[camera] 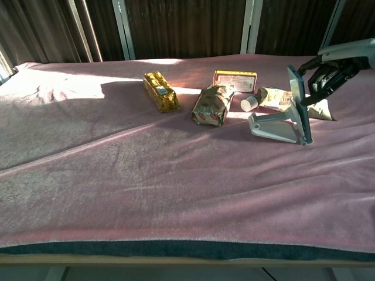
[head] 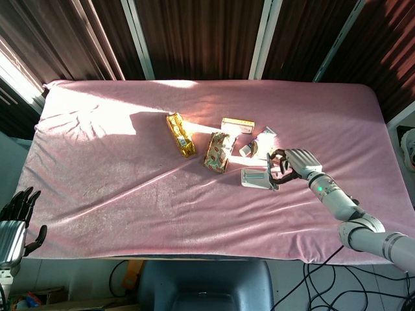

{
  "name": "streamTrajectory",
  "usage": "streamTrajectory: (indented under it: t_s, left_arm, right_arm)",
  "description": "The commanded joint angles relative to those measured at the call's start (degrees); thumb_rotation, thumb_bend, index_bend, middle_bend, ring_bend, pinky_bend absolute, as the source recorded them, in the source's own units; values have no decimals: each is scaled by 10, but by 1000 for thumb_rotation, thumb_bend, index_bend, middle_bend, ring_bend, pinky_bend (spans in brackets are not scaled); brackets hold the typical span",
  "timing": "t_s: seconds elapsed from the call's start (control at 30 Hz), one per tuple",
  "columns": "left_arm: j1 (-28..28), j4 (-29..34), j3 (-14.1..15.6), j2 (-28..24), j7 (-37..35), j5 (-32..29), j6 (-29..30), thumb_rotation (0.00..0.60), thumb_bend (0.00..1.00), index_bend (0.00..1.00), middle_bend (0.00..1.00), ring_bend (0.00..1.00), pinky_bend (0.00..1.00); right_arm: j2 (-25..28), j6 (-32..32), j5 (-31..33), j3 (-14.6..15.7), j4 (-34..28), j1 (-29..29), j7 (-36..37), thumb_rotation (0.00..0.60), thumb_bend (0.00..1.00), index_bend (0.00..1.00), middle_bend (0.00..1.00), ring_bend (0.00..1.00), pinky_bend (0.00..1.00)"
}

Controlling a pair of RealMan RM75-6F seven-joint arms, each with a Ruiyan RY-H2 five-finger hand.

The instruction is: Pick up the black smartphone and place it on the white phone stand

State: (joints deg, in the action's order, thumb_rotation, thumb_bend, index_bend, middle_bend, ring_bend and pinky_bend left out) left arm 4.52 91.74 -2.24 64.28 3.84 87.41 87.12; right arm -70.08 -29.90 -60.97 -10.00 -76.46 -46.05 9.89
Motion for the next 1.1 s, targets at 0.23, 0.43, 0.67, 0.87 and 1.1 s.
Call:
streamTrajectory:
  t_s: [0.23,0.43,0.67,0.87,1.1]
  left_arm:
    - [0,0,0,-1,-2,0,0,600,406,0,0,7,169]
    - [-1,0,0,-2,-4,1,2,600,406,0,0,7,169]
    - [-3,-1,0,-3,-10,4,9,600,407,0,0,7,170]
    - [-4,-3,0,-3,-14,7,13,600,406,0,0,6,169]
    - [-6,-4,2,1,-9,11,16,600,406,0,0,4,168]
  right_arm:
    - [8,21,-15,-2,-4,1,27,600,328,87,350,292,224]
    - [14,22,-27,-4,-10,4,39,600,309,0,322,269,202]
    - [55,-51,-74,10,-64,43,19,600,292,0,263,201,153]
    - [105,-272,-127,65,-171,167,-111,600,291,0,47,17,19]
    - [61,-522,-179,126,-172,341,-161,600,291,0,0,0,0]
